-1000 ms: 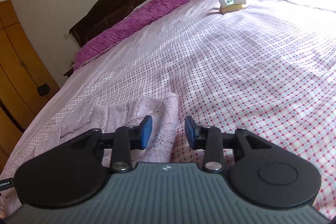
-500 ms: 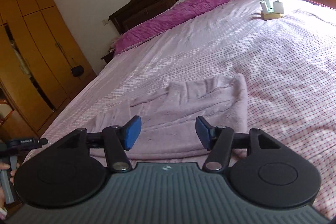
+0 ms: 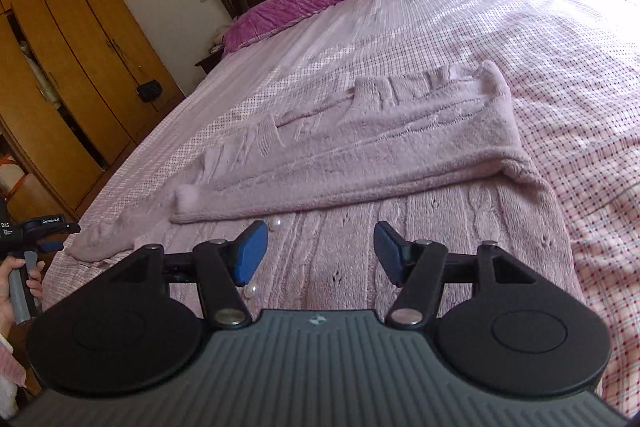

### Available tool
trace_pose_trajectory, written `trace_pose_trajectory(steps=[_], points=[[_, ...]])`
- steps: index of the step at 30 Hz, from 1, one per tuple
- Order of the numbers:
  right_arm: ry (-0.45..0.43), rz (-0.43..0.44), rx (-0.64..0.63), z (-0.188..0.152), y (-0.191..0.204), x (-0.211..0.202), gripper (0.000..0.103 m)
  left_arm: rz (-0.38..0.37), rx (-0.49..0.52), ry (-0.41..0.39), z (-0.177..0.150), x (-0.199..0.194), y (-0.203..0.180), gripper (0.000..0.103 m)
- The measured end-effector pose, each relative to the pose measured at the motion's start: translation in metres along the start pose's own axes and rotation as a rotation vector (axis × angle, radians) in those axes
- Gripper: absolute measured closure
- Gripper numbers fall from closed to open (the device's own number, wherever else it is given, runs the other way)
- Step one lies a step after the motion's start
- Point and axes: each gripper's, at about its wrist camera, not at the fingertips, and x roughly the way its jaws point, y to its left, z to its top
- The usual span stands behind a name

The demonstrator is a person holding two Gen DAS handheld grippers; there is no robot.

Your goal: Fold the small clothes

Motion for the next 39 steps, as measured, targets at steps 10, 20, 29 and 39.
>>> trace_pose_trajectory(steps=[10, 20, 29, 39], points=[[0.048, -0.063, 0.005, -0.011, 0.003, 0.022, 0.037, 0.009, -0.062, 0.095, -0.007, 0.058, 0.017, 0.026], [0.069, -0.086, -0.015, -0.013, 0.011, 0.042, 0.037, 0.003, 0.049, -0.007, -0.014, 0.065, 0.001, 0.063], [0.059, -0.080, -0.003, -0.013, 0.007, 0.037, 0.037, -0.115, -0.037, -0.137, 0.000, 0.018, 0.012, 0.098], [0.042, -0.057, 0.009, -0.013, 0.002, 0.027, 0.037, -0.303, -0.058, -0.201, 0.025, -0.046, -0.022, 0.098]])
